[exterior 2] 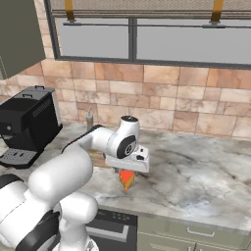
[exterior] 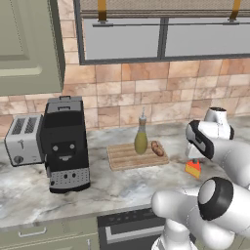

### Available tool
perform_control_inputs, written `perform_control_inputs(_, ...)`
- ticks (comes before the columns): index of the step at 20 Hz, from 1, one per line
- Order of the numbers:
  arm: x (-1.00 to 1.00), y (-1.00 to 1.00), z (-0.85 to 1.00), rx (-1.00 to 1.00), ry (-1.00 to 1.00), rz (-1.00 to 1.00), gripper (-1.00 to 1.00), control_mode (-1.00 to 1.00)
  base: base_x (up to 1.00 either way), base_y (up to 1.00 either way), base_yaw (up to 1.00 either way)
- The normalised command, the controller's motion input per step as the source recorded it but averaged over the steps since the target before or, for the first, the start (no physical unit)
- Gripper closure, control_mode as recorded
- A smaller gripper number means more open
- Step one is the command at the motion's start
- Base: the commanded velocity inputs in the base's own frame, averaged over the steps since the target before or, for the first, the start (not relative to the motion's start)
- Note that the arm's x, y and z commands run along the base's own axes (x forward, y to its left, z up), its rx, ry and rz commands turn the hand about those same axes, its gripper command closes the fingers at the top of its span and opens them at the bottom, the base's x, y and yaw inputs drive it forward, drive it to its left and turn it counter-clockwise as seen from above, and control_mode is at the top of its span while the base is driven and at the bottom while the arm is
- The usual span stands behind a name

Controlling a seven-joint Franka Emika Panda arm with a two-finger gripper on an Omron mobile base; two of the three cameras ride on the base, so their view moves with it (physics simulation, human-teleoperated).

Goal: Retrieve the reheated potato from the microwave, then place the potato, cheese, and condiment on the cutting board.

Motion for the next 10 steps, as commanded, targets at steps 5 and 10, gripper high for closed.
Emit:
perform_control_inputs(5,0.03,0.08,-0.27,0.00,0.00,0.00,-1.00,-1.00,0.00,0.00,0.00)
perform_control_inputs(10,0.13,0.02,-0.21,0.00,0.00,0.00,-1.00,-1.00,0.00,0.00,0.00)
